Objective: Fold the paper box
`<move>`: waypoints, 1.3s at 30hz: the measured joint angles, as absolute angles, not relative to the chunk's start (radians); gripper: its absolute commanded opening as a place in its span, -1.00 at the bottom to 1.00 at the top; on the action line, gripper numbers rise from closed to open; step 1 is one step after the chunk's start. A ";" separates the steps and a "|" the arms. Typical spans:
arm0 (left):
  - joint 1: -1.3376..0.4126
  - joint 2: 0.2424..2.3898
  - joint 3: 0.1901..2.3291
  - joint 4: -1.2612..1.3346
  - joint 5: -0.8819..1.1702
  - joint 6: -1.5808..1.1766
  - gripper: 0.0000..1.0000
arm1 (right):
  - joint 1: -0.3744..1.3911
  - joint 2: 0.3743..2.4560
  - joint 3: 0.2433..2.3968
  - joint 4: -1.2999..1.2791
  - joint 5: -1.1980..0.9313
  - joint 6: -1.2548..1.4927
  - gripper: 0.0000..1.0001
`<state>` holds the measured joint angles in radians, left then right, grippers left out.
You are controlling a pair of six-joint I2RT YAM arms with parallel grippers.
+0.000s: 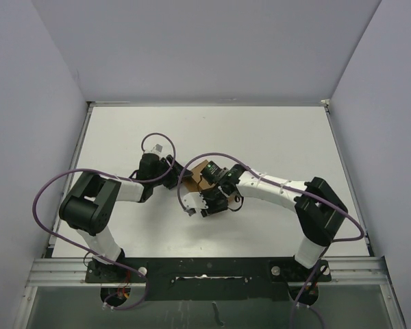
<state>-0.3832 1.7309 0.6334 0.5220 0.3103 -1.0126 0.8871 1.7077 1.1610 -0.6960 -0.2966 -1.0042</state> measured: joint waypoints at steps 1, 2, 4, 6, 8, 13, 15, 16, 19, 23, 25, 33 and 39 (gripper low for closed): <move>-0.384 1.731 0.633 0.522 0.310 -1.013 -0.03 | 0.886 1.703 1.161 -0.696 -0.305 -1.005 -0.18; -0.385 1.731 0.633 0.520 0.311 -1.013 -0.02 | 0.884 1.695 1.161 -0.696 -0.316 -1.005 -0.14; -0.385 1.731 0.633 0.519 0.311 -1.014 -0.02 | 0.883 1.682 1.161 -0.697 -0.343 -1.004 -0.05; -0.385 1.731 0.633 0.519 0.311 -1.016 -0.01 | 0.881 1.673 1.166 -0.705 -0.371 -1.003 0.00; -0.385 1.731 0.633 0.518 0.311 -1.018 0.00 | 0.873 1.671 1.175 -0.713 -0.401 -1.002 0.02; -0.386 1.731 0.633 0.516 0.311 -1.019 0.03 | 0.835 1.651 1.183 -0.742 -0.493 -0.994 0.04; -0.387 1.731 0.633 0.513 0.311 -1.020 0.05 | 0.797 1.638 1.189 -0.751 -0.535 -0.981 0.06; -0.387 1.731 0.633 0.512 0.311 -1.021 0.08 | 0.770 1.628 1.189 -0.750 -0.559 -0.969 0.07; -0.389 1.731 0.633 0.508 0.311 -1.025 0.17 | 0.651 1.597 1.190 -0.737 -0.646 -0.903 0.10; -0.392 1.729 0.633 0.504 0.312 -1.034 0.32 | 0.479 1.586 1.189 -0.689 -0.773 -0.781 0.11; -0.393 1.728 0.634 0.506 0.315 -1.039 0.39 | 0.405 1.592 1.189 -0.671 -0.827 -0.715 0.11; -0.396 1.722 0.635 0.505 0.315 -1.045 0.40 | 0.334 1.684 1.187 -0.580 -0.920 -0.477 0.17; -0.398 1.722 0.635 0.501 0.314 -1.061 0.28 | 0.292 1.789 1.180 -0.480 -0.934 -0.286 0.13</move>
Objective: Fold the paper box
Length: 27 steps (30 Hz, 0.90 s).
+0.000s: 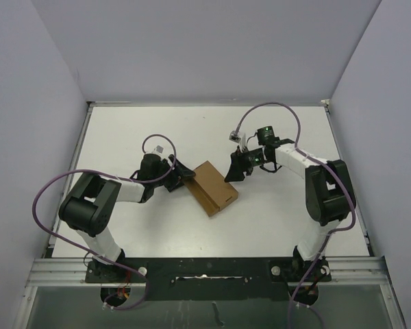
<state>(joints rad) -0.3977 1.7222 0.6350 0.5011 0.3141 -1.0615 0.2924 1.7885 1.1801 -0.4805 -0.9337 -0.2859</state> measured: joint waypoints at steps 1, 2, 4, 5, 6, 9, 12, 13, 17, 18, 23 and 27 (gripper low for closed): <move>-0.398 1.722 0.635 0.497 0.312 -1.063 0.27 | 0.287 1.802 1.180 -0.471 -0.934 -0.263 0.11; -0.398 1.722 0.635 0.494 0.312 -1.065 0.27 | 0.282 1.814 1.180 -0.459 -0.935 -0.244 0.09; -0.399 1.723 0.635 0.491 0.311 -1.068 0.27 | 0.277 1.841 1.180 -0.445 -0.942 -0.214 0.06; -0.399 1.723 0.635 0.490 0.311 -1.069 0.27 | 0.278 1.855 1.180 -0.442 -0.945 -0.202 0.05; -0.399 1.723 0.635 0.490 0.311 -1.071 0.27 | 0.280 1.868 1.180 -0.442 -0.948 -0.194 0.03; -0.403 1.723 0.635 0.490 0.310 -1.077 0.25 | 0.287 1.906 1.181 -0.442 -0.960 -0.176 -0.04; -0.410 1.726 0.639 0.490 0.308 -1.082 0.18 | 0.294 1.935 1.187 -0.450 -0.967 -0.168 -0.14; -0.412 1.728 0.641 0.489 0.306 -1.083 0.13 | 0.297 1.938 1.190 -0.453 -0.971 -0.167 -0.17; -0.419 1.732 0.651 0.480 0.297 -1.092 0.00 | 0.307 1.940 1.203 -0.466 -0.970 -0.166 -0.25; -0.419 1.732 0.655 0.477 0.294 -1.092 -0.06 | 0.310 1.940 1.203 -0.467 -0.967 -0.167 -0.25; -0.423 1.732 0.671 0.460 0.281 -1.092 -0.31 | 0.323 1.940 1.208 -0.479 -0.956 -0.168 -0.27; -0.425 1.732 0.675 0.452 0.277 -1.092 -0.34 | 0.326 1.940 1.213 -0.487 -0.948 -0.171 -0.28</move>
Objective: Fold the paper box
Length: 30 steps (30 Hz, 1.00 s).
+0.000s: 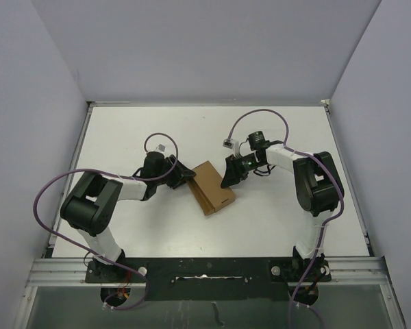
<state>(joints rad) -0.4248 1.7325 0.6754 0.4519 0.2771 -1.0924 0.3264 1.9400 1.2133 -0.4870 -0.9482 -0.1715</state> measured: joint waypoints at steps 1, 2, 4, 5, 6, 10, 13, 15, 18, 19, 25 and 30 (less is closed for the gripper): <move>-0.425 1.732 0.678 0.448 0.277 -1.092 -0.34 | 0.327 1.940 1.214 -0.488 -0.945 -0.172 -0.28; -0.425 1.732 0.680 0.444 0.277 -1.091 -0.34 | 0.328 1.940 1.216 -0.491 -0.943 -0.173 -0.28; -0.426 1.732 0.685 0.437 0.276 -1.089 -0.53 | 0.329 1.940 1.219 -0.495 -0.941 -0.175 -0.28; -0.427 1.732 0.686 0.436 0.274 -1.088 -0.74 | 0.329 1.940 1.220 -0.496 -0.940 -0.175 -0.28; -0.427 1.732 0.686 0.436 0.273 -1.088 -0.85 | 0.329 1.940 1.220 -0.497 -0.939 -0.175 -0.28; -0.429 1.732 0.688 0.432 0.271 -1.087 -0.70 | 0.329 1.940 1.221 -0.500 -0.939 -0.175 -0.28; -0.429 1.732 0.696 0.422 0.272 -1.086 -0.39 | 0.329 1.940 1.221 -0.501 -0.938 -0.175 -0.28; -0.430 1.732 0.698 0.418 0.273 -1.084 -0.07 | 0.329 1.940 1.222 -0.501 -0.937 -0.175 -0.28; -0.430 1.730 0.698 0.412 0.273 -1.079 0.29 | 0.329 1.940 1.222 -0.503 -0.937 -0.175 -0.28; -0.432 1.730 0.698 0.402 0.271 -1.077 0.41 | 0.329 1.941 1.223 -0.503 -0.939 -0.175 -0.27; -0.443 1.675 0.685 0.364 0.258 -1.068 0.87 | 0.336 1.945 1.228 -0.502 -0.947 -0.176 -0.27; -0.446 1.595 0.635 0.331 0.241 -1.061 0.96 | 0.336 1.945 1.229 -0.502 -0.947 -0.175 -0.26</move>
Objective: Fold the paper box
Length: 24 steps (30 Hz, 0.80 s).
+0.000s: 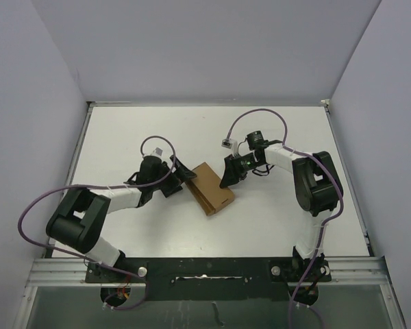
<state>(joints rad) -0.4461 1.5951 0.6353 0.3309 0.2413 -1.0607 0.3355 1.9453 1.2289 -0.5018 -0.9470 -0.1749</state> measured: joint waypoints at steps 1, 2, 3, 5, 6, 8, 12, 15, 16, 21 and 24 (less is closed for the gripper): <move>-0.447 1.568 0.613 0.327 0.238 -1.062 0.96 | 0.336 1.946 1.229 -0.502 -0.947 -0.175 -0.26; -0.450 1.543 0.591 0.329 0.233 -1.066 0.96 | 0.336 1.946 1.229 -0.502 -0.949 -0.175 -0.26; -0.455 1.511 0.562 0.329 0.228 -1.071 0.96 | 0.336 1.947 1.229 -0.501 -0.950 -0.174 -0.26; -0.478 1.433 0.493 0.328 0.210 -1.095 0.96 | 0.336 1.949 1.229 -0.500 -0.953 -0.171 -0.26; -0.492 1.401 0.467 0.327 0.200 -1.107 0.96 | 0.336 1.951 1.229 -0.498 -0.955 -0.169 -0.26; -0.552 1.330 0.412 0.328 0.158 -1.144 0.96 | 0.336 1.956 1.229 -0.493 -0.963 -0.163 -0.26; -0.725 1.240 0.363 0.328 0.056 -1.227 0.96 | 0.336 1.958 1.229 -0.487 -0.969 -0.150 -0.26; -0.838 1.232 0.361 0.340 -0.041 -1.282 0.94 | 0.336 1.961 1.229 -0.483 -0.972 -0.144 -0.26; -0.867 1.236 0.361 0.341 -0.071 -1.301 0.92 | 0.336 1.961 1.229 -0.482 -0.973 -0.144 -0.26; -0.931 1.320 0.383 0.344 -0.174 -1.383 0.79 | 0.336 1.962 1.229 -0.480 -0.974 -0.140 -0.26; -0.942 1.366 0.401 0.342 -0.213 -1.414 0.66 | 0.336 1.962 1.229 -0.480 -0.974 -0.140 -0.26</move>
<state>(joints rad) -0.9424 1.3659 0.4007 0.3416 -0.2127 -1.4143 0.3355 1.9617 1.2289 -0.4797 -0.9737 -0.1398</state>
